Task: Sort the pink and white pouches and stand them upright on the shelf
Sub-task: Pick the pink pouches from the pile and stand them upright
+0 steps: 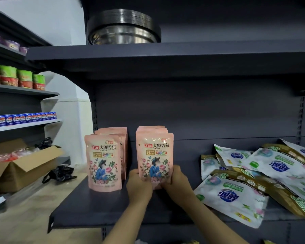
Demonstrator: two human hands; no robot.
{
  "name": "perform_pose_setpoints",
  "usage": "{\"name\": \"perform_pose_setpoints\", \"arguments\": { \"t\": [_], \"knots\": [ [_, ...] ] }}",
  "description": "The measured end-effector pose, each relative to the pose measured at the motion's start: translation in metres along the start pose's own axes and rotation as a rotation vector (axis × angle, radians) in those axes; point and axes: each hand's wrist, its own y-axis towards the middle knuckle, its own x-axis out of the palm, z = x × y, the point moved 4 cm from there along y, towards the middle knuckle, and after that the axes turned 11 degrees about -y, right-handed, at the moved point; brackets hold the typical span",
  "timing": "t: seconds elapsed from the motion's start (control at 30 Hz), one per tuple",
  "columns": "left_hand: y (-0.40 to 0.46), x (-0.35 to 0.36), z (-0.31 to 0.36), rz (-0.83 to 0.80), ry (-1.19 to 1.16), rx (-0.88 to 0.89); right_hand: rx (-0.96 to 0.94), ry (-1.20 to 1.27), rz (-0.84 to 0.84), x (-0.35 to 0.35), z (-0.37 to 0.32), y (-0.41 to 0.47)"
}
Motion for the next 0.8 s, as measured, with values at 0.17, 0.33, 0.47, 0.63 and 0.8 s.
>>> {"name": "perform_pose_setpoints", "arguments": {
  "t": [0.17, 0.33, 0.47, 0.63, 0.8],
  "knots": [
    [0.0013, -0.0007, -0.0024, 0.076, 0.027, 0.061, -0.046, -0.036, 0.014, 0.0052, -0.0036, 0.0033],
    [0.0011, 0.0002, -0.0047, 0.095, 0.066, 0.117, -0.085, -0.082, 0.014, 0.0076, -0.002, 0.0025],
    [-0.0001, 0.0007, -0.0054, 0.108, 0.128, 0.166, -0.105, -0.1, 0.006, 0.0072, -0.003, 0.0005],
    [0.0005, -0.0005, -0.0076, 0.138, 0.164, 0.185, -0.138, -0.161, -0.021, 0.0085, -0.0052, -0.0034],
    [0.0013, -0.002, -0.0084, 0.13, 0.169, 0.195, -0.155, -0.164, 0.014, 0.0078, -0.0061, -0.0046]
  ]
}}
